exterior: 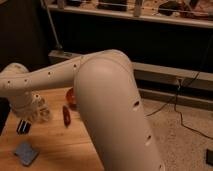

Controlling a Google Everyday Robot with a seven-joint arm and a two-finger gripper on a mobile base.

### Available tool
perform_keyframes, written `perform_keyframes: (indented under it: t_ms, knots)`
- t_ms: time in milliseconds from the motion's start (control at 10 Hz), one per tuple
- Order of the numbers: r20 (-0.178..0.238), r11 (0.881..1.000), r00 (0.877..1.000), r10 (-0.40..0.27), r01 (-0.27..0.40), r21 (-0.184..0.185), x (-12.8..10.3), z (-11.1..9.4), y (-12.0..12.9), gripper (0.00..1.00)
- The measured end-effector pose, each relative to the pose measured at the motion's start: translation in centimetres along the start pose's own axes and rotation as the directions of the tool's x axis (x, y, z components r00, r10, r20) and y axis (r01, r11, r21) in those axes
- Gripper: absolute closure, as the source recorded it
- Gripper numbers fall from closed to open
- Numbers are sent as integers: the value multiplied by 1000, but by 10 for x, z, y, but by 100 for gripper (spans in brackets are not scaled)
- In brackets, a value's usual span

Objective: Knock the bottle over

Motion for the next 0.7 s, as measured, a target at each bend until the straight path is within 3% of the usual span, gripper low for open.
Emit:
perform_keyframes:
  t_ms: [200, 700]
  knots:
    - [21, 999, 999, -47, 48, -12, -14, -6, -3, 100]
    - [-21, 996, 996, -86, 86, -1, -22, 8, -15, 100]
